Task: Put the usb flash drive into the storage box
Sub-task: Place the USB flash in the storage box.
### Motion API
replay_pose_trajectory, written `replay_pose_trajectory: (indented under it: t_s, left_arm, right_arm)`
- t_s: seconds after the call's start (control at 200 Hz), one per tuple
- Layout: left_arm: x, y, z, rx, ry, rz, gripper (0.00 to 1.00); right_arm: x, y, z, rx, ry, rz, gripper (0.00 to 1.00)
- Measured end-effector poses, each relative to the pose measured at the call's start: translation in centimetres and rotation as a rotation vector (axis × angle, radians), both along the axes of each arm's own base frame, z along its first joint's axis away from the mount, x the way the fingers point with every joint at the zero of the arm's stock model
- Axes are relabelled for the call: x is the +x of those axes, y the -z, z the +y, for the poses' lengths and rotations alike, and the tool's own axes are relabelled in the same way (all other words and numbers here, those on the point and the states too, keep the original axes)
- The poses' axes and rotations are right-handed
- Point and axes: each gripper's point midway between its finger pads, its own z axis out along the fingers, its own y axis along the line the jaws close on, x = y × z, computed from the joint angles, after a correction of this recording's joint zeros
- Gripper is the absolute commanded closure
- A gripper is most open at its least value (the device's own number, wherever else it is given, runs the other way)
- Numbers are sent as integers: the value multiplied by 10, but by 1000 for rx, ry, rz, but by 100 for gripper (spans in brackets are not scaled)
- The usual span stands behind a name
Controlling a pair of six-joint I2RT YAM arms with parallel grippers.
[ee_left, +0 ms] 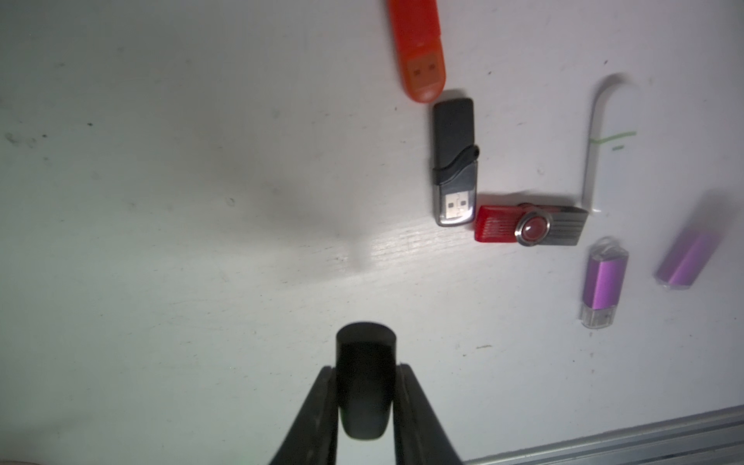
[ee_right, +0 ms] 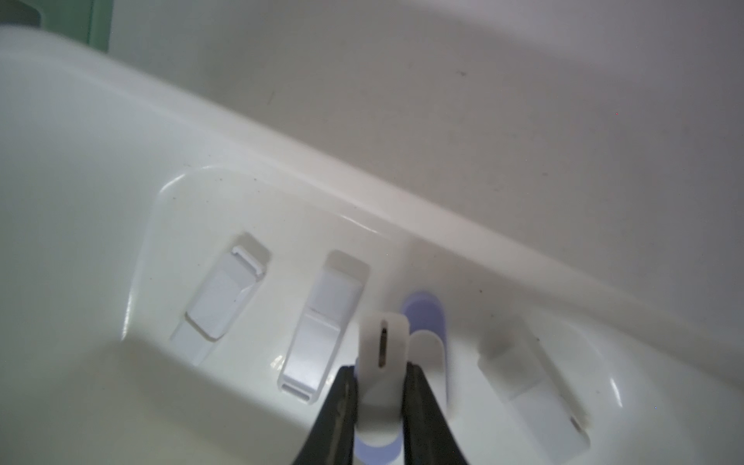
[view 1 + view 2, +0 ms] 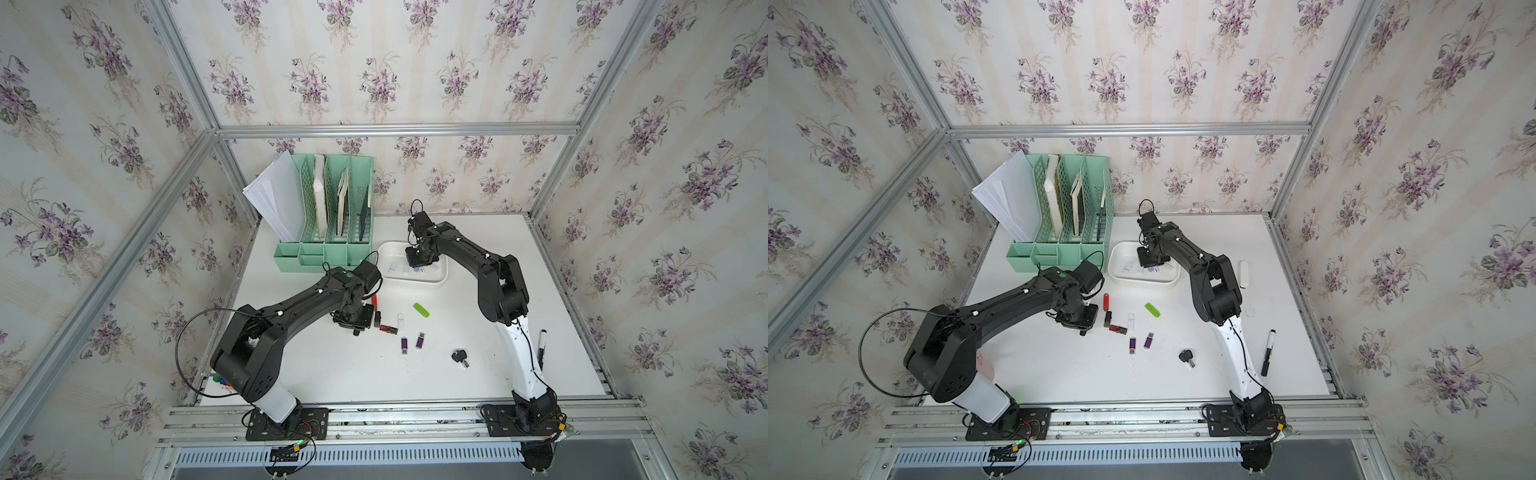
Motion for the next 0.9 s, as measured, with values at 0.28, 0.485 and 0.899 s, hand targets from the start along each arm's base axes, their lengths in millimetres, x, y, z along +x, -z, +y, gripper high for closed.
replay_pose_trajectory:
  t_s: [0.28,0.485,0.899]
  left_arm:
    - [0,-2,1,0,-2,1,73]
    - [5,-10,-2,-13,-4,-19,73]
    - [42,-55,-25,-72,18,-114,72]
  right_arm:
    - [-4,10,0,-9,-7,26,87]
    - [-4,16,-5,-25,1,32,79]
    - [-4,-2,-7,-20,6,0,58]
